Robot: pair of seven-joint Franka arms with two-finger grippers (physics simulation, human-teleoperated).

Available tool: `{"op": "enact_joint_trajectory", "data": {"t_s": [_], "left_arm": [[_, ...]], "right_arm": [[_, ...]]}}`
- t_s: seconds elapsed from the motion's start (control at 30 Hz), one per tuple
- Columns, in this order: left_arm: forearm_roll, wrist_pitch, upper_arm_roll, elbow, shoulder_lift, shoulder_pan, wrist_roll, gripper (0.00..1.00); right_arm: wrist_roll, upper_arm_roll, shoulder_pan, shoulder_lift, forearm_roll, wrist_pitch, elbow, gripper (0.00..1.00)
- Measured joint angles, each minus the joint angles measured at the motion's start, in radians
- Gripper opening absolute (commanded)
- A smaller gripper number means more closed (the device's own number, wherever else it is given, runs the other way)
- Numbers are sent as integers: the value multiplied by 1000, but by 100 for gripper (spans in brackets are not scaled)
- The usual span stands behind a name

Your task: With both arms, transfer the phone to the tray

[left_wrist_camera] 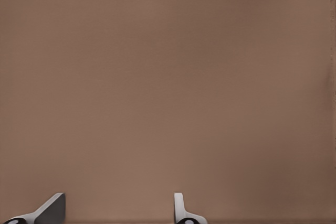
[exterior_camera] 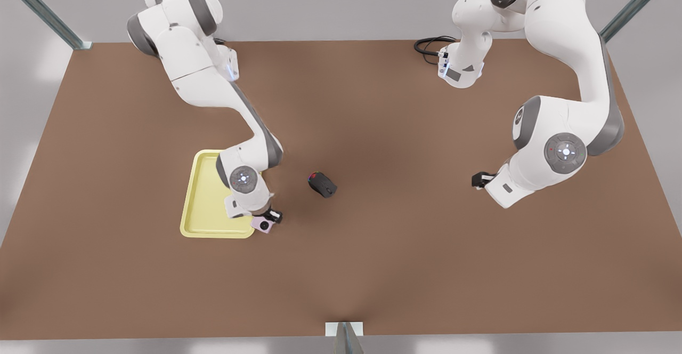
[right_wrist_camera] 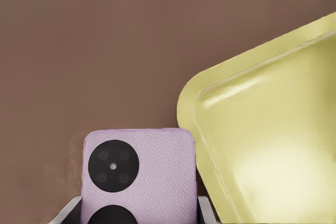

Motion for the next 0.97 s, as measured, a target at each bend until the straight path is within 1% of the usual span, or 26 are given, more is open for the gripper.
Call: {"op": "enact_joint_trajectory", "data": {"t_s": [0.07, 0.1, 0.17, 0.2, 0.23, 0.4, 0.47, 0.53, 0.57, 0.67, 0.73, 0.8, 0.9, 0.97], "left_arm": [[-1, 0, -3, 0, 0, -2, -1, 100], [-2, 0, -4, 0, 2, -3, -1, 100], [-3, 0, -5, 0, 5, -3, -2, 100], [-4, 0, -6, 0, 8, -4, -3, 100], [-5, 0, -6, 0, 9, -4, -3, 100], [-7, 0, -5, 0, 11, -3, -5, 100], [-7, 0, -6, 0, 11, -3, -6, 100], [-9, 0, -9, 4, 13, -4, -7, 100], [-12, 0, -14, 10, 14, -4, -8, 100], [-17, -1, -19, 19, 16, -7, -10, 100], [-18, -2, -17, 22, 14, -7, -11, 100], [-16, -3, 0, 29, 8, -5, -12, 100], [-13, -5, 12, 37, 8, -2, -13, 100], [-12, -6, 14, 38, 8, -3, -14, 100]], "right_arm": [[-59, 0, -99, -122, 0, 45, -194, 78], [-91, 0, -154, -152, -1, 64, -269, 78], [-152, 0, -203, -221, -1, 94, -406, 79], [-180, 0, -209, -245, -1, 106, -458, 82], [-205, 0, -211, -253, -2, 115, -490, 100], [-315, 2, -202, -252, -4, 142, -499, 100], [-351, 2, -202, -258, -4, 133, -465, 100], [-383, 3, -204, -304, -4, 99, -419, 100], [-398, 5, -205, -325, -3, 63, -365, 100], [-448, 0, -205, -350, 4, -101, -78, 100], [-487, -26, -205, -376, 13, -227, 88, 100], [-528, -53, -223, -414, 20, -344, 201, 100], [-588, -55, -309, -433, 44, -481, 275, 100], [-623, -55, -323, -438, 55, -548, 291, 100]]}}
